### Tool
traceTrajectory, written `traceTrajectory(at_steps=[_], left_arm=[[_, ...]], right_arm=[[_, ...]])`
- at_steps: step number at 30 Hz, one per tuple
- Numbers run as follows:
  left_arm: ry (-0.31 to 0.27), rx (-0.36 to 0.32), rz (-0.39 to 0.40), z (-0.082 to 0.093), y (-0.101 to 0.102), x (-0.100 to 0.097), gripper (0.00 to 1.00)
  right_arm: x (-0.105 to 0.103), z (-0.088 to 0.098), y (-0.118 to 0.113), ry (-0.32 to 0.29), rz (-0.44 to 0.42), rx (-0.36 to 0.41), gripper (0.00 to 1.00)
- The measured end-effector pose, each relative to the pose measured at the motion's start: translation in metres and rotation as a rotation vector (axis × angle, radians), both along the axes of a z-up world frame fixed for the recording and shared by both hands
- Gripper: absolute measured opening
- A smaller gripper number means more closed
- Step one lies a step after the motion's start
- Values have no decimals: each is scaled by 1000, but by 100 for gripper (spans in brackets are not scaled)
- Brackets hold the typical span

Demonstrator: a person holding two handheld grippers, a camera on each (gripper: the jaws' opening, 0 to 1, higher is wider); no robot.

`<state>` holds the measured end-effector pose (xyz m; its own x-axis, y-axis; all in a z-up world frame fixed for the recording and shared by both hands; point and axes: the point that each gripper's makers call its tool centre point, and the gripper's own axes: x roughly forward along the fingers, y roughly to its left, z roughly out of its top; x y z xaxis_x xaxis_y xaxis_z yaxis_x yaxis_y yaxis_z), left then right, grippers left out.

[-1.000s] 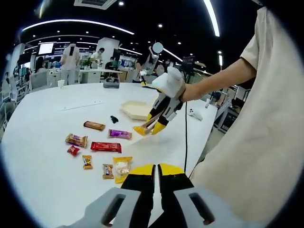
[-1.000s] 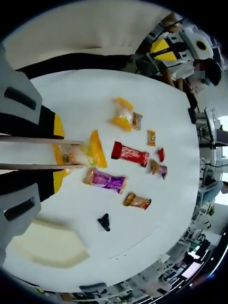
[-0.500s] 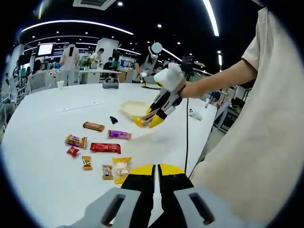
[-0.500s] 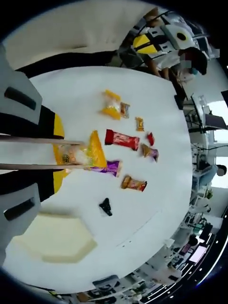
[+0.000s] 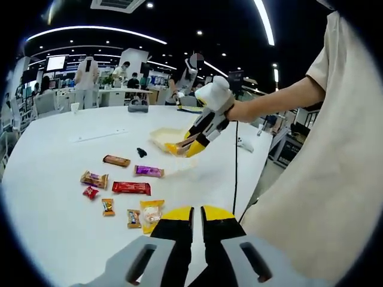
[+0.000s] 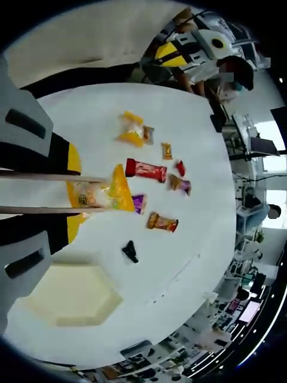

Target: Place the target food into the container with the food tongs after gripping and lifting it, then release it inside without dropping or visibly crushing the food.

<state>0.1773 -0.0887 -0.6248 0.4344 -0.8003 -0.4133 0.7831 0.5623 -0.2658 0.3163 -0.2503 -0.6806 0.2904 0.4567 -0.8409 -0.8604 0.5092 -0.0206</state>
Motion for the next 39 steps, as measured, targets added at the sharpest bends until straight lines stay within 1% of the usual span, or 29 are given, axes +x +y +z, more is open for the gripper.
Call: traceTrajectory(at_steps=[3,5,8,10,16,18,19,22,30,34,35,39], left_arm=[[0,-3,3,1,0,0,5],[1,-5,7,2,0,1,8],[9,-7,24,2,1,3,17],[8,-6,30,2,2,4,20],[8,-2,33,2,3,4,25],[6,-3,33,3,3,4,27],[3,-4,36,3,2,4,28],[0,-7,45,4,2,5,32],[0,-16,52,6,1,6,37],[1,-16,53,6,1,7,37],[2,-17,55,6,1,7,37],[3,-17,54,7,2,7,37]], right_arm=[[2,4,-1,-7,-7,6,23],[4,8,-2,-14,-18,11,23],[7,13,-4,-24,-32,18,23],[10,14,-7,-30,-44,24,23],[19,24,-13,-53,-75,33,23],[26,26,-20,-61,-97,43,23],[31,32,-25,-72,-124,53,23],[37,39,-30,-82,-151,62,23],[45,48,-40,-100,-189,65,23],[49,51,-43,-108,-200,64,23],[52,53,-46,-117,-199,52,23],[59,57,-51,-119,-223,64,23]])
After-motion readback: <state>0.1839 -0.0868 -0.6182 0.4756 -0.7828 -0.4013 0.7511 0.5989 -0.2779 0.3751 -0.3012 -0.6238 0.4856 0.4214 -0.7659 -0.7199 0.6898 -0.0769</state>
